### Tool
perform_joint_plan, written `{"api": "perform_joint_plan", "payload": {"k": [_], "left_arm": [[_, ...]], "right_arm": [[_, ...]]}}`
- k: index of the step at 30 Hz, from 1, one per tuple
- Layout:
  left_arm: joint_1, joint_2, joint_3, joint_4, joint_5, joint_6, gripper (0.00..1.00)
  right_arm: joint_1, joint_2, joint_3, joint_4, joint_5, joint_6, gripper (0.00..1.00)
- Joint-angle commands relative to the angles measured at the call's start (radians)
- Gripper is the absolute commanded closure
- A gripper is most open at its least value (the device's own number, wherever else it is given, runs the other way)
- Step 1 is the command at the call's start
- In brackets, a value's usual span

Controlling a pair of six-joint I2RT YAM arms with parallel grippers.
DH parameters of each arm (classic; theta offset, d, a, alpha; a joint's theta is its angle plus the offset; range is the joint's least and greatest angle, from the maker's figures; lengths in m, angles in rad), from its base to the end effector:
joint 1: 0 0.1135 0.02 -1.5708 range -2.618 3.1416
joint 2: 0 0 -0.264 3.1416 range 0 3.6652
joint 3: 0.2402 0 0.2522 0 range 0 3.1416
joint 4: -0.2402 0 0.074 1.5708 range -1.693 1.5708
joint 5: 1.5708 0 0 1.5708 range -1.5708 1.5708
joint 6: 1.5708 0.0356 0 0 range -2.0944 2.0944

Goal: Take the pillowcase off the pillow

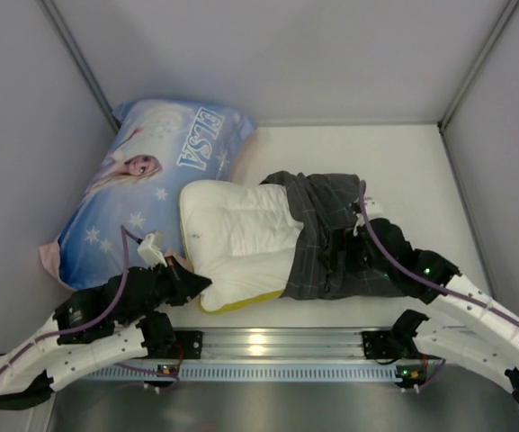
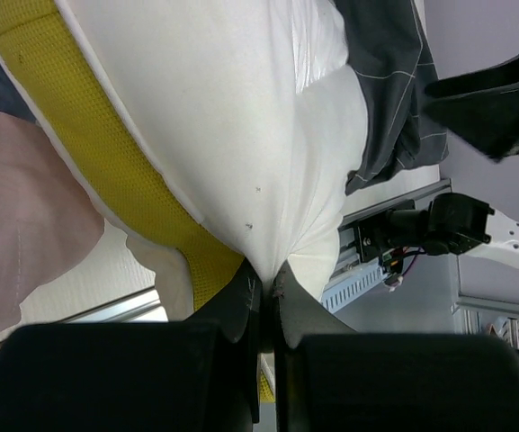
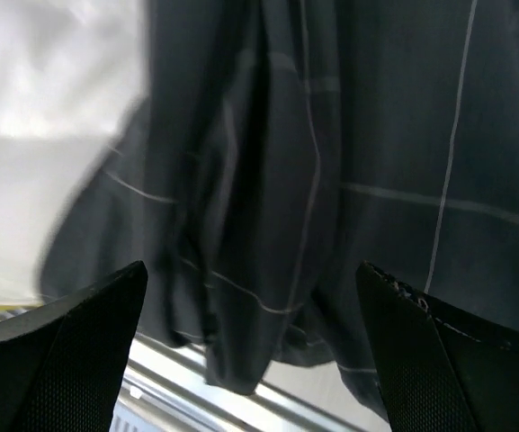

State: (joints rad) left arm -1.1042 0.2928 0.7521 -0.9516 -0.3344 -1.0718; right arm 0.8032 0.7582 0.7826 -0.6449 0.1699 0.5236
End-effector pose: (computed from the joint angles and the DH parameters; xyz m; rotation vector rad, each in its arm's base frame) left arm 0.0352 -0.0439 0.3012 -0.1848 2.1829 -0.9844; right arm 0.1158 0.1113 0.2976 -0.2145 2.2274 0.5582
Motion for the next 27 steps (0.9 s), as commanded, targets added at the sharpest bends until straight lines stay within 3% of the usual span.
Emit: {"api": "perform_joint_plan", "payload": {"k": [1,9,13,20,23,24,26,27], "left_arm": [[0.001,0.002,0.055,0.070,-0.035,0.009,1.00],[0.001,0.000,0.047,0.071,-0.020,-0.005,1.00],[0.001,0.000,0.038,0.073,-0.015,-0.017,1.00],[0.001,0.002,0.039,0.074,-0.011,-0.025,1.00],[0.001,-0.003,0.047,0.074,-0.008,-0.023,1.00],[0.001,-0.006,0.052,0.073,-0.008,-0.020,1.00],[0.001,-0.012,0.064,0.073,-0.005,-0.016,1.00],[0.001,-0.018,0.070,0.071,-0.005,-0.008,1.00]], "right_arm": [[0.013,0.012,-0.126,0.002,-0.041,0.088,0.07],[0.036,0.059,-0.200,0.206,-0.164,0.093,0.28],[0.089,0.073,-0.183,0.275,-0.221,0.098,0.30],[0.159,0.168,-0.193,0.314,-0.143,0.119,0.35],[0.160,0.193,-0.218,0.326,-0.095,0.139,0.53],[0.160,0.202,-0.233,0.329,-0.078,0.147,0.68],[0.160,0.208,-0.247,0.326,-0.015,0.168,0.84],[0.159,0.207,-0.258,0.321,0.005,0.179,0.98]]}}
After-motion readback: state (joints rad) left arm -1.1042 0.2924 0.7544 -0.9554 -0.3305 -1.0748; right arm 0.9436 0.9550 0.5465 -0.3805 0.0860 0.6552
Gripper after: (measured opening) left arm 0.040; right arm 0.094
